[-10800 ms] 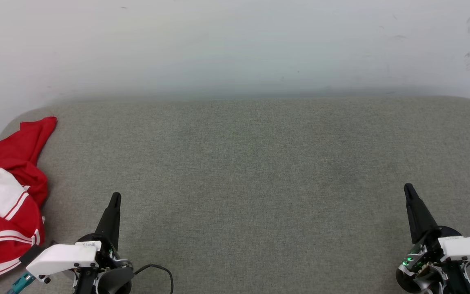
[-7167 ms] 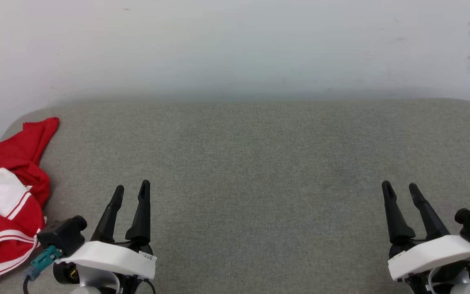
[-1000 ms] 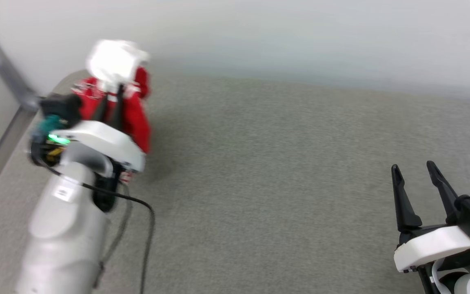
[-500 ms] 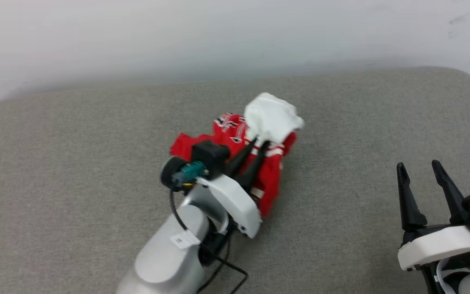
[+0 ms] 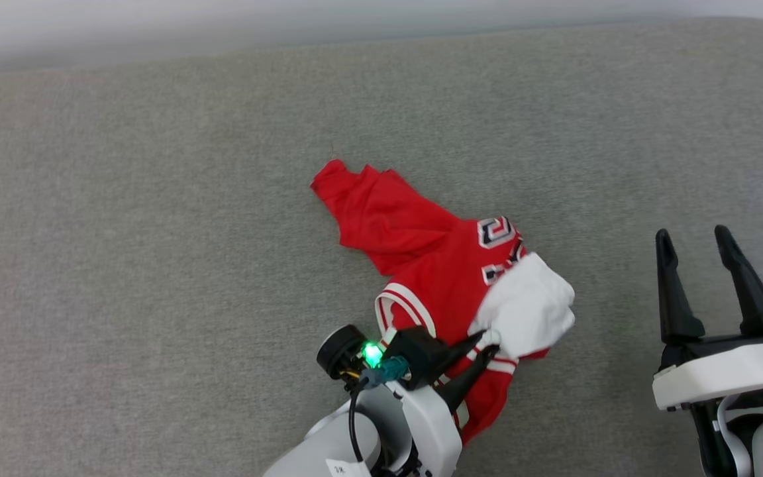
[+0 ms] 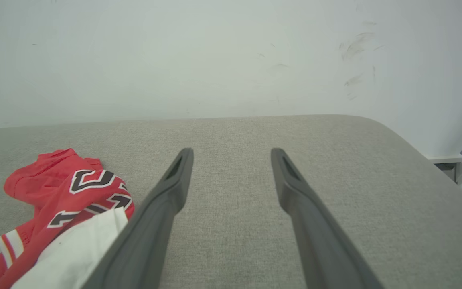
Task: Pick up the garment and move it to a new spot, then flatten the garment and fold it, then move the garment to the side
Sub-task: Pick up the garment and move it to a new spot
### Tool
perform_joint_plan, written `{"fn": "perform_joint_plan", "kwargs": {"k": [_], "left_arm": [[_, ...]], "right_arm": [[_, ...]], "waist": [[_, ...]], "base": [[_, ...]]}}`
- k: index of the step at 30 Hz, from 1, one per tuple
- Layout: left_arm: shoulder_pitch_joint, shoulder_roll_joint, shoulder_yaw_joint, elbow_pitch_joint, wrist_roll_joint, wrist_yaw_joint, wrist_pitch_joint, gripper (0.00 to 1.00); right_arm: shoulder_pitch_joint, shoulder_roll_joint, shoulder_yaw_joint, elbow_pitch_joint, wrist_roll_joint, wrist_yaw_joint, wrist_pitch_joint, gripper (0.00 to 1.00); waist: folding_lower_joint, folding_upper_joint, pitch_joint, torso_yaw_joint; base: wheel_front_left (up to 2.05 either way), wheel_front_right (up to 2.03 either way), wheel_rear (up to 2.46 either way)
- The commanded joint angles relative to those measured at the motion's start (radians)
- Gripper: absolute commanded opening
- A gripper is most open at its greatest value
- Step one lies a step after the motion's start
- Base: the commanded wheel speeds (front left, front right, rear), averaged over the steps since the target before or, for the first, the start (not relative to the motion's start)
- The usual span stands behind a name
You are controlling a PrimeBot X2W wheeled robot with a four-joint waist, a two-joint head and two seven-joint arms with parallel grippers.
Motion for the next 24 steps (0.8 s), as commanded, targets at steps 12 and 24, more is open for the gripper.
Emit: {"fn": "perform_joint_plan", "kwargs": {"k": [12,24], "left_arm": [[-0.014,0.005,-0.063,0.002,-0.016,0.0,-0.091,1.0],[0.115,0.031,0.203,-0.202,0.042,0.074,-0.096,1.0]], "right_arm": [[-0.003,0.001,-0.005,0.023,-0.03,0.0,0.009,1.0],[0.086,0.001,0.004,-0.003,-0.04,0.0,0.063,1.0]], "waist": [[-0.0001,0.0,-0.045,0.081],[-0.0001,0.0,-0.177,0.13]], "base": [[0.0,0.0,0.0],[0.0,0.0,0.0]]}}
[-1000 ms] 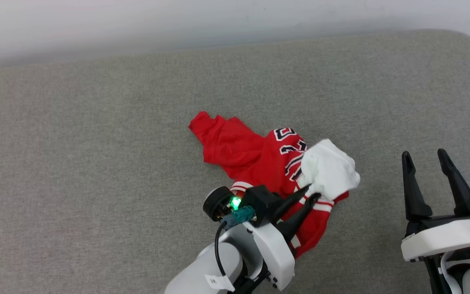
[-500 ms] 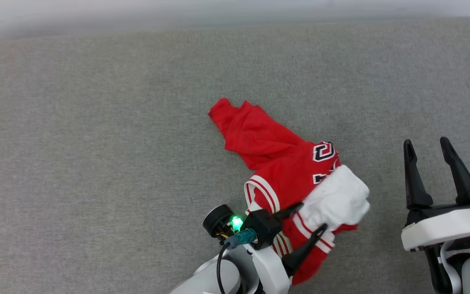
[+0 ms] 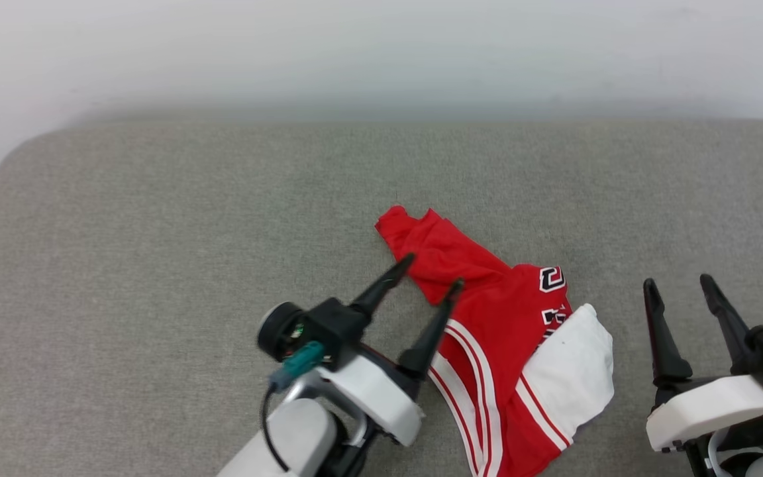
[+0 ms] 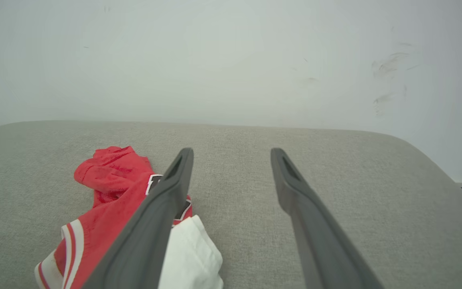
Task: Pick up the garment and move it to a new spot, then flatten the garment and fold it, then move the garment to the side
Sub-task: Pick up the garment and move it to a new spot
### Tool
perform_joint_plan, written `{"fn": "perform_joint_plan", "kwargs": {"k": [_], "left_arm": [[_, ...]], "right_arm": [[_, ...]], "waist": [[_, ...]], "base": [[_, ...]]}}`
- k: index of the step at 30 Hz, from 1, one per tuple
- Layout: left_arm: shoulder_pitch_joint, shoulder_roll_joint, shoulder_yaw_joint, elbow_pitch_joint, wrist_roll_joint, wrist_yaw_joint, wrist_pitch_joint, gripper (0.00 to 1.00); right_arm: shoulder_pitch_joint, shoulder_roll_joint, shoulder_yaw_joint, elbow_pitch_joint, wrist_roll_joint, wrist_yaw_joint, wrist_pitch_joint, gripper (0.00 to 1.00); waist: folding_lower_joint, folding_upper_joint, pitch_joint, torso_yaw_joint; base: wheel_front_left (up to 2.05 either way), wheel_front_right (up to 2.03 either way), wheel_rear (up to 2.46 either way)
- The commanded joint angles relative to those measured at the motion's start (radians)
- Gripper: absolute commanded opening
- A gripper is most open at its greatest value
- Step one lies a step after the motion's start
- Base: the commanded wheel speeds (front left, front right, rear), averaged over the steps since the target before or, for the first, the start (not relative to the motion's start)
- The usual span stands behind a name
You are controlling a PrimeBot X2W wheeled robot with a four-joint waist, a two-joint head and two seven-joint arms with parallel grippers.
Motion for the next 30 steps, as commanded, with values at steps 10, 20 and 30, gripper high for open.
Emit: {"fn": "perform_joint_plan", "kwargs": {"k": [10,20,30], "left_arm": [[0.156,0.039,0.279,-0.037,0.042,0.085,-0.003,1.0],[0.296,0.093,0.442,-0.058,0.062,0.084,-0.003,1.0],[0.365,0.112,0.454,-0.073,0.052,0.068,0.002,1.0]], "right_arm": [[0.07,0.001,0.008,-0.023,0.015,-0.001,0.03,1.0],[0.129,0.001,-0.001,-0.019,0.03,-0.001,0.039,1.0],[0.16,0.001,-0.004,-0.022,0.04,-0.001,0.042,1.0]], "waist": [[0.0,-0.0001,-0.073,0.037],[0.0,-0.0001,-0.126,0.048],[0.0,-0.0001,-0.153,0.035]], "base": [[0.0,0.0,0.0],[0.0,0.0,0.0],[0.0,0.0,0.0]]}}
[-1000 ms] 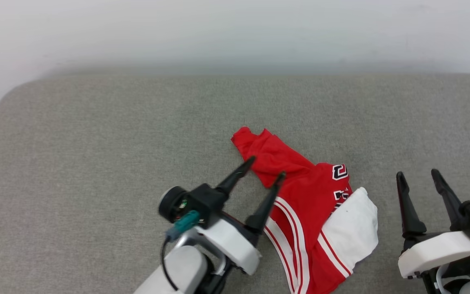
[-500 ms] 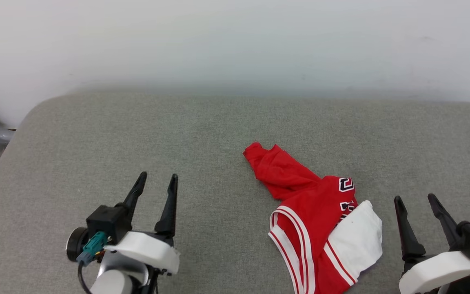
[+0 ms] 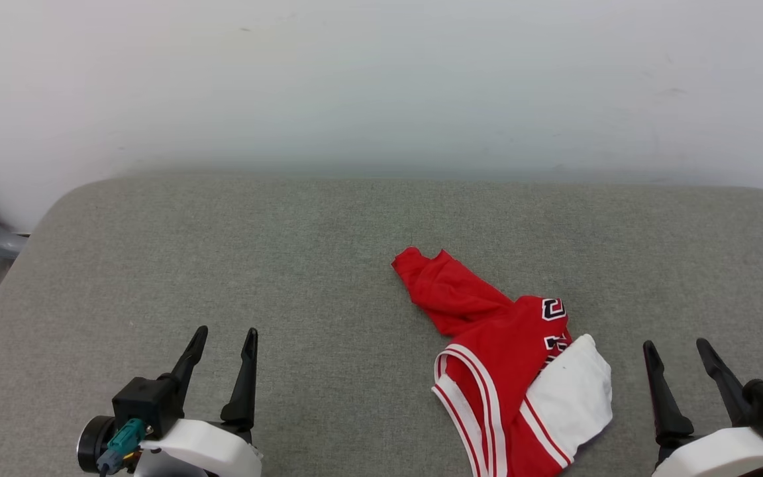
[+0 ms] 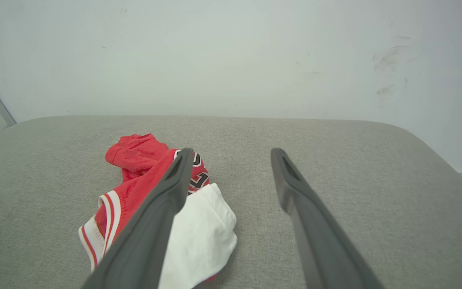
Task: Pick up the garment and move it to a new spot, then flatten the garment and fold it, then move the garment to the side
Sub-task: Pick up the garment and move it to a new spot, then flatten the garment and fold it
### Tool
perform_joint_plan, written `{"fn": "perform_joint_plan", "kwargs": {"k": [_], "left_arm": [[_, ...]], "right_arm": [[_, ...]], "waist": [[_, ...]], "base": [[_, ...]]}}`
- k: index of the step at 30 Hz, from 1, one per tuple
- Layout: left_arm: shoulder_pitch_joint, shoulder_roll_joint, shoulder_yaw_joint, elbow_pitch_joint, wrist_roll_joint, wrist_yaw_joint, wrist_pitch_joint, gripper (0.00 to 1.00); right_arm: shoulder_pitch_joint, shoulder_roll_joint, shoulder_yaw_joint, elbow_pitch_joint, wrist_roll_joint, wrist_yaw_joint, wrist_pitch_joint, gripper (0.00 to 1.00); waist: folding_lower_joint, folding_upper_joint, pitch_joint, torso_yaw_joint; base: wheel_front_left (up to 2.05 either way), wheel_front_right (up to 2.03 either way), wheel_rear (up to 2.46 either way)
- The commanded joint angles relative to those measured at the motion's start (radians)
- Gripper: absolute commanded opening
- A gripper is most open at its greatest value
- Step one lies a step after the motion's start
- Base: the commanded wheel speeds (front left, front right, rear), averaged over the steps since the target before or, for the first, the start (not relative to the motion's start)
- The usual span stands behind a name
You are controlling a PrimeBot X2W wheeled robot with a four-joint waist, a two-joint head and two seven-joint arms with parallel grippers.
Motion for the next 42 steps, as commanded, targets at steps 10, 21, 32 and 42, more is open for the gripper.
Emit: {"fn": "perform_joint_plan", "kwargs": {"k": [10,21,32,42], "left_arm": [[0.02,0.005,-0.012,-0.013,-0.011,0.003,0.012,1.0],[-0.019,-0.012,-0.027,-0.009,-0.012,0.005,0.01,1.0],[-0.09,-0.046,-0.041,-0.003,-0.002,-0.015,-0.003,1.0],[-0.165,-0.09,-0.03,0.024,0.018,-0.051,-0.008,1.0]], "right_arm": [[0.01,0.001,-0.005,-0.003,-0.004,-0.001,0.002,1.0],[-0.018,-0.024,-0.024,0.076,0.029,-0.001,0.188,1.0],[-0.155,-0.172,0.084,0.102,0.12,-0.001,0.471,1.0],[-0.247,-0.293,0.19,0.233,0.211,-0.001,0.678,1.0]], "waist": [[0.0001,0.0,0.003,-0.003],[0.0001,0.0,0.034,0.035],[0.0001,0.0,0.156,0.081],[0.0001,0.0,0.249,0.117]], "base": [[0.0,0.0,0.0],[0.0,0.0,0.0],[0.0,0.0,0.0],[0.0,0.0,0.0]]}}
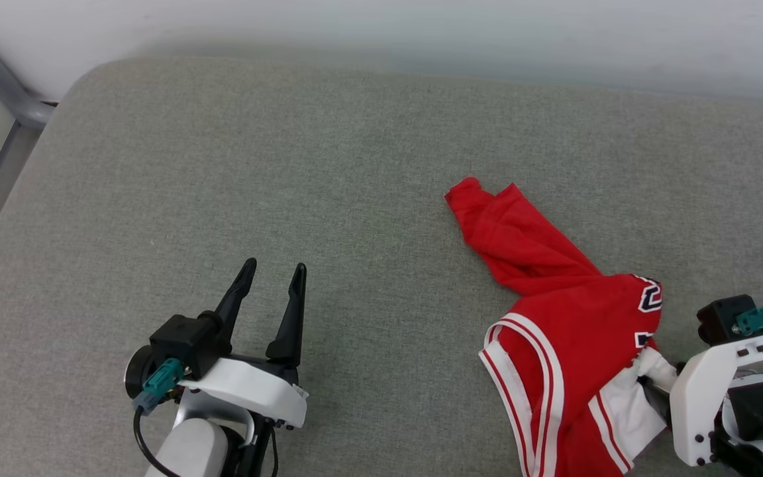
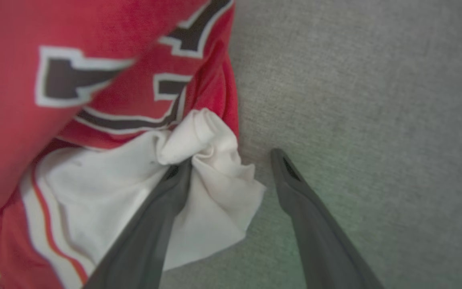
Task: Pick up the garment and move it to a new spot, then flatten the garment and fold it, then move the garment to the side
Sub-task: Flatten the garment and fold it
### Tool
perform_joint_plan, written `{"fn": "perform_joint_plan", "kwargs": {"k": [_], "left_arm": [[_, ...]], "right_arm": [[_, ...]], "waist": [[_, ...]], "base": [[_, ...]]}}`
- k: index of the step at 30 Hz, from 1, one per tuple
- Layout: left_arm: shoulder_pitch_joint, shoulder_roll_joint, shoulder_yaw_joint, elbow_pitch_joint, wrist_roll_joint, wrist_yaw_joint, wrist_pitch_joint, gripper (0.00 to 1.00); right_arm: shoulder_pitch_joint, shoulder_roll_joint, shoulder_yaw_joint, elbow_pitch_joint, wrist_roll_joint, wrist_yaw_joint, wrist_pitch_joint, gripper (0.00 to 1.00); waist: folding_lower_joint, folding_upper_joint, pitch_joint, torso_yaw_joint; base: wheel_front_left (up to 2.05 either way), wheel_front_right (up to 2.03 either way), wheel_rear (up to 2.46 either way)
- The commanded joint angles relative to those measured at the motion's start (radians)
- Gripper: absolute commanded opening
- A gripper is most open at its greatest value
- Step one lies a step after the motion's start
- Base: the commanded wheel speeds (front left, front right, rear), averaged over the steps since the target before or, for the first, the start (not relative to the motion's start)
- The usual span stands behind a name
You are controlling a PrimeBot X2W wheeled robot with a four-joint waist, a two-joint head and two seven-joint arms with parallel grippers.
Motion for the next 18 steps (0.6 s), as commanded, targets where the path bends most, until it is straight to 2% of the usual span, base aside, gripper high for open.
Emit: {"fn": "perform_joint_plan", "kwargs": {"k": [1,3,5,6,8,13,18], "left_arm": [[-0.011,-0.005,0.007,0.003,0.007,-0.005,-0.007,1.0],[-0.014,-0.014,0.016,0.006,0.015,-0.011,-0.007,1.0],[-0.015,-0.021,0.024,0.009,0.023,-0.017,-0.007,1.0],[-0.014,-0.024,0.028,0.012,0.026,-0.019,-0.007,1.0],[-0.006,-0.026,0.038,0.016,0.033,-0.023,-0.007,1.0],[0.008,-0.03,0.056,0.026,0.046,-0.035,-0.007,1.0],[0.023,-0.033,0.063,0.035,0.058,-0.042,-0.006,1.0]], "right_arm": [[0.006,-0.008,0.013,0.039,0.01,0.0,0.038,1.0],[0.018,-0.003,0.022,0.077,0.027,0.0,0.078,1.0],[0.029,-0.001,0.03,0.099,0.042,0.0,0.105,0.37],[0.032,0.004,0.032,0.102,0.051,0.0,0.108,0.0],[0.023,0.002,0.029,0.091,0.057,-0.001,0.099,0.0],[-0.043,-0.02,-0.016,0.013,0.033,-0.001,0.0,0.0],[-0.082,-0.014,-0.106,-0.042,-0.016,-0.001,-0.092,0.0]], "waist": [[-0.0001,-0.0001,0.013,0.009],[-0.0001,-0.0001,0.017,0.011],[-0.0001,-0.0001,0.018,0.01],[-0.0001,-0.0001,0.016,0.009],[-0.0001,-0.0001,0.009,0.002],[-0.0001,-0.0001,-0.02,-0.025],[-0.0001,-0.0001,-0.056,-0.055]], "base": [[0.0,0.0,0.0],[0.0,0.0,0.0],[0.0,0.0,0.0],[0.0,0.0,0.0],[0.0,0.0,0.0],[0.0,0.0,0.0],[0.0,0.0,0.0]]}}
